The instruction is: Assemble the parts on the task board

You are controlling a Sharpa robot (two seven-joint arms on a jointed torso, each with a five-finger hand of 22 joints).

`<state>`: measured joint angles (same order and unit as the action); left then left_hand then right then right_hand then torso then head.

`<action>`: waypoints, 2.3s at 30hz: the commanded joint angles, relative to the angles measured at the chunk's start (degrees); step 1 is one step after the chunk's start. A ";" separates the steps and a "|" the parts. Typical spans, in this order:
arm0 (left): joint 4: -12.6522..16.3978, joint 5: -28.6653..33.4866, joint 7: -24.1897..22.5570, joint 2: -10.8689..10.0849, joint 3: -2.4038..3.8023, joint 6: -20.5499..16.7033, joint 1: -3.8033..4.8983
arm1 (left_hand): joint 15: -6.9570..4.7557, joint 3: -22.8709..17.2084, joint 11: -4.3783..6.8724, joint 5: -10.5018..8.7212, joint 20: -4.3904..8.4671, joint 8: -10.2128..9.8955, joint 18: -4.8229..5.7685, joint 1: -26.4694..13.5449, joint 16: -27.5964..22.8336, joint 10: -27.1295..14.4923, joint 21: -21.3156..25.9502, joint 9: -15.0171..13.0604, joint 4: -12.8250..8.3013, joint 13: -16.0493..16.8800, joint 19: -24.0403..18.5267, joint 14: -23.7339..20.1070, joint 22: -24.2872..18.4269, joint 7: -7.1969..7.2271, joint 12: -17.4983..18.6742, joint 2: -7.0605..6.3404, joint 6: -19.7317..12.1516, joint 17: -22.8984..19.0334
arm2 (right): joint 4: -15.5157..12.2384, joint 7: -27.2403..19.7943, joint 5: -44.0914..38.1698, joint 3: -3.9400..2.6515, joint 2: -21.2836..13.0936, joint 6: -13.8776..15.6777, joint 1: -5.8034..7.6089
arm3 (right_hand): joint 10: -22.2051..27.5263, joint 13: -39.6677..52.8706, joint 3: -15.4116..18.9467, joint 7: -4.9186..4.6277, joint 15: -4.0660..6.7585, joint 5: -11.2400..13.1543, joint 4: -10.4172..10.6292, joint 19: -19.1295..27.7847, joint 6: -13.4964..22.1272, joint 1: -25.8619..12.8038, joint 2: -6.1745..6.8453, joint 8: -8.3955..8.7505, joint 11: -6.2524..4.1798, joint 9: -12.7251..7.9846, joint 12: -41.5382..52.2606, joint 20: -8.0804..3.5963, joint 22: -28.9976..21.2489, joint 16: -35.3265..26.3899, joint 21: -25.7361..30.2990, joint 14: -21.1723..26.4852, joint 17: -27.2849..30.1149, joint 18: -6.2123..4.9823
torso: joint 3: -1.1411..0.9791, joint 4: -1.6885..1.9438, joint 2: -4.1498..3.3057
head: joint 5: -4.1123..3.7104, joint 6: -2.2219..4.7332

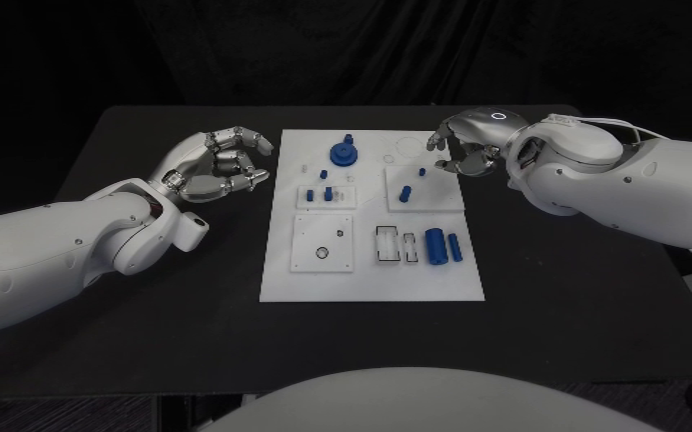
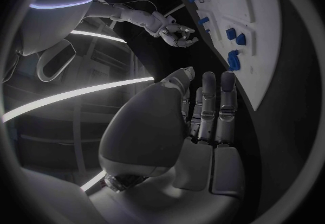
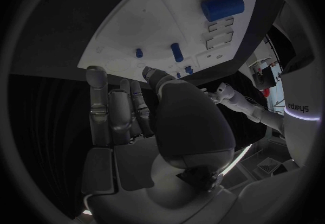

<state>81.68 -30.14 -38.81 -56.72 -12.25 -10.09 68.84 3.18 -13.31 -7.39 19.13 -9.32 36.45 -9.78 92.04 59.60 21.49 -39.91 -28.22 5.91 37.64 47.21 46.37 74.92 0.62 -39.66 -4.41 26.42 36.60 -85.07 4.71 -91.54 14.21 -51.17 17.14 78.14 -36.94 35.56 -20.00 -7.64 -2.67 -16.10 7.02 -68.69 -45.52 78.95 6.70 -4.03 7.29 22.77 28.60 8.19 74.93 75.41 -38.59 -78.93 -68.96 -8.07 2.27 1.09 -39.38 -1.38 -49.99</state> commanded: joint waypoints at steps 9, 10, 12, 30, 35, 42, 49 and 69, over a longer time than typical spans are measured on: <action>0.00 0.69 -8.52 0.10 0.04 0.37 -0.21 | 0.49 3.20 -0.17 -0.01 -0.45 -2.92 -0.58 -1.64 -1.67 -1.71 8.19 4.97 3.42 -3.50 -0.16 -0.82 -4.38 -0.03 0.05 0.38 -0.05 -1.90 | 1.90 -0.91 -0.59 -0.04 2.20 -2.94 -0.72 | -3.27 -2.79 0.16 -0.29 0.09 -0.12 -0.15 -0.83 -1.25 0.28 -0.56 -0.34 -0.14 -0.04 -0.90 0.30 3.93 0.49 -1.02 -0.01 -0.18 -0.30 | 0.88 0.82 -0.19 | -0.98 -0.01; -0.03 0.69 -8.51 0.12 0.04 0.44 -0.22 | 0.56 3.65 -0.21 -0.02 -0.59 -3.35 -0.57 -1.58 -1.93 -1.93 9.46 5.78 3.80 -4.11 0.15 -0.99 -5.35 0.01 -0.08 0.50 0.27 -2.22 | 2.08 -0.95 -0.59 -0.04 2.36 -3.08 -0.79 | -3.48 -2.96 0.13 -0.36 0.08 -0.13 -0.18 -0.92 -1.32 0.32 -0.57 -0.35 -0.16 -0.05 -0.96 0.29 3.96 0.55 -1.18 -0.06 -0.22 -0.27 | 0.91 0.84 -0.19 | -0.99 -0.01; -0.09 0.69 -8.46 0.14 0.04 0.59 -0.24 | 0.61 3.95 -0.23 -0.02 -0.62 -3.61 -0.59 -1.40 -2.05 -2.02 10.19 6.33 3.93 -4.53 0.47 -1.05 -5.90 -0.01 -0.23 0.61 0.51 -2.42 | 2.49 -1.00 -0.59 -0.05 2.69 -3.39 -0.96 | -4.03 -3.52 0.05 -0.38 0.10 -0.13 -0.33 -0.97 -1.42 0.51 -0.53 -0.31 -0.19 -0.08 -1.20 0.27 3.96 0.57 -1.11 -0.08 -0.14 -0.28 | 0.87 0.78 -0.19 | -0.91 -0.01; -0.82 0.69 -7.86 0.61 0.04 1.64 -0.49 | 0.63 4.46 -0.33 0.01 -0.58 -4.18 -0.58 -0.26 -2.28 -2.45 11.59 7.69 3.69 -5.67 1.29 -1.17 -6.81 0.01 -0.60 1.15 1.14 -2.93 | 5.48 -2.04 -1.32 -0.06 4.73 -2.94 -2.07 | -5.90 -5.17 1.09 0.11 0.47 -0.02 -1.34 -0.91 -2.81 -0.39 0.55 -0.86 -0.55 0.77 -1.40 -0.04 3.92 0.29 -0.72 0.38 0.77 -0.29 | 0.95 0.79 -0.21 | -0.46 -0.01; -1.03 0.69 -7.69 0.71 0.04 1.75 -0.56 | 0.64 4.56 -0.37 0.01 -0.56 -4.29 -0.57 -0.05 -2.34 -2.55 11.78 7.91 3.58 -5.86 1.36 -1.22 -6.90 -0.03 -0.66 1.19 1.24 -3.02 | 5.78 -2.04 -1.36 -0.06 4.89 -3.35 -2.14 | -5.74 -5.14 1.37 -0.03 0.40 -0.01 -1.32 -0.83 -2.54 -0.74 0.60 -0.74 -0.52 0.91 -1.30 -0.01 3.88 0.23 -0.54 0.47 0.91 -0.28 | 1.00 0.81 -0.13 | -0.51 -0.01; -1.21 0.69 -7.34 0.80 0.04 2.00 -0.62 | 0.69 4.69 -0.42 0.01 -0.56 -4.42 -0.54 0.12 -2.43 -2.64 12.03 8.17 3.49 -6.07 1.36 -1.35 -7.00 -0.08 -0.74 1.25 1.34 -3.13 | 6.27 -2.02 -1.38 -0.06 5.17 -3.97 -2.22 | -6.23 -4.89 1.45 -0.01 0.43 -0.07 -1.62 -1.16 -3.00 -0.58 0.33 -1.04 -0.63 1.35 -0.67 -0.02 4.04 0.57 -1.14 0.21 0.57 -0.19 | 1.06 0.79 -0.08 | -0.42 -0.01; -1.36 0.69 -7.07 0.88 0.04 2.29 -0.66 | 0.86 5.12 -0.56 0.01 -0.64 -4.73 -0.46 0.33 -3.20 -2.74 12.98 8.88 3.45 -6.66 1.17 -1.90 -7.40 -0.09 -1.06 1.47 1.61 -3.70 | 7.05 -2.24 -1.38 -0.06 5.65 -4.56 -2.46 | -6.33 -4.75 1.31 0.09 0.50 -0.10 -2.05 -1.30 -3.58 -0.15 -0.09 -1.41 -0.69 1.83 -0.32 -0.07 4.08 0.69 -1.22 0.10 0.54 -0.19 | 1.13 0.82 -0.08 | -0.35 -0.01; -1.67 0.69 -6.68 1.13 0.04 3.12 -0.87 | 1.19 6.13 -0.82 0.05 -0.90 -5.59 -0.45 0.80 -4.96 -3.06 15.92 10.60 3.45 -8.21 0.96 -2.60 -9.06 -0.12 -1.85 2.12 2.21 -5.06 | 9.93 -3.20 -1.38 -0.06 7.24 -4.54 -3.23 | -7.59 -4.82 0.83 0.58 0.69 -0.12 -2.70 -2.28 -4.88 0.25 -1.27 -2.16 -0.98 2.91 0.31 -0.24 4.48 1.39 -2.87 -0.54 -0.10 0.04 | 1.12 0.84 -0.11 | -0.28 -0.01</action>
<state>79.97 -29.88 -38.90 -55.70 -12.26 -7.89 68.10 4.50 -7.51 -8.33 19.13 -9.95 31.06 -9.75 92.37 55.01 18.90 -24.16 -17.68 9.31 29.49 48.05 44.22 65.93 0.40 -41.26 -2.41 28.28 31.59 -75.29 1.74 -92.52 14.19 -43.97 12.89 75.10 -44.26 30.80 -19.13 -7.03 -2.04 -16.10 4.73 -70.55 -50.05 79.24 6.09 -6.00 6.32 25.64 28.70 7.97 74.90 76.57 -41.26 -79.14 -69.04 -8.05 3.40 1.88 -39.48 -1.57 -49.99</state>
